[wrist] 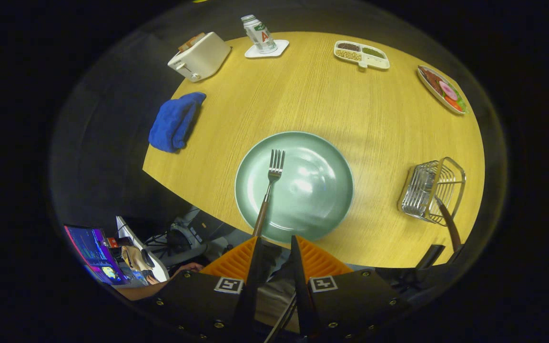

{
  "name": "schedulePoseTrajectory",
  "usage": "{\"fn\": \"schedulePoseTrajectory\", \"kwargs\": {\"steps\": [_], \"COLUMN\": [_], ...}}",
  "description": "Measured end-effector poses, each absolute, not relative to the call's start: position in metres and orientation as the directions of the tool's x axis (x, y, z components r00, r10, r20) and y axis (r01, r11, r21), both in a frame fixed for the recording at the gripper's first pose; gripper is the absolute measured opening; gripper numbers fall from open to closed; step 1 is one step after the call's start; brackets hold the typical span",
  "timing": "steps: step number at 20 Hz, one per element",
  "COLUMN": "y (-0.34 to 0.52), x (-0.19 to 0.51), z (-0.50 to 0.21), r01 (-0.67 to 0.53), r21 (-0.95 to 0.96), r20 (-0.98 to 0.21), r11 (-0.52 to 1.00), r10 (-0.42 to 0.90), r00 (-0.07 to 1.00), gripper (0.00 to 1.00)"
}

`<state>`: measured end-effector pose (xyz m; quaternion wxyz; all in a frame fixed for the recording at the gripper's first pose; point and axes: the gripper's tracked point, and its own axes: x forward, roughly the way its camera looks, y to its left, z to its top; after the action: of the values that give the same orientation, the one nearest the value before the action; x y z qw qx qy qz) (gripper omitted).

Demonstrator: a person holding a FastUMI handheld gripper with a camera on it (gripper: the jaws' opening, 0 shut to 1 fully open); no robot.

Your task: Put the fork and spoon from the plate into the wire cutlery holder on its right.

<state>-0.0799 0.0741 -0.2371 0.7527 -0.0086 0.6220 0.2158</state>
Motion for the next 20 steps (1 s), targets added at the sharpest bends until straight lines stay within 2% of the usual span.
{"fn": "schedulePoseTrajectory", "kwargs": {"steps": [4,10,20], "y": [0.094,0.118,0.090], "x": [-0.090,-0.080,-0.071], "z": [-0.264,-0.296,-0.327], "r01": [-0.341,-0.347,-0.387], "r21": [0.266,0.249,0.157], "r20": [-0.947,-0.955,-0.983], "r11": [0.902,0.904,0.909], "r10": [0.311,0.288,0.183], "r00": [0.083,0.065,0.030], "gripper": [0.36,0.36,0.36]}}
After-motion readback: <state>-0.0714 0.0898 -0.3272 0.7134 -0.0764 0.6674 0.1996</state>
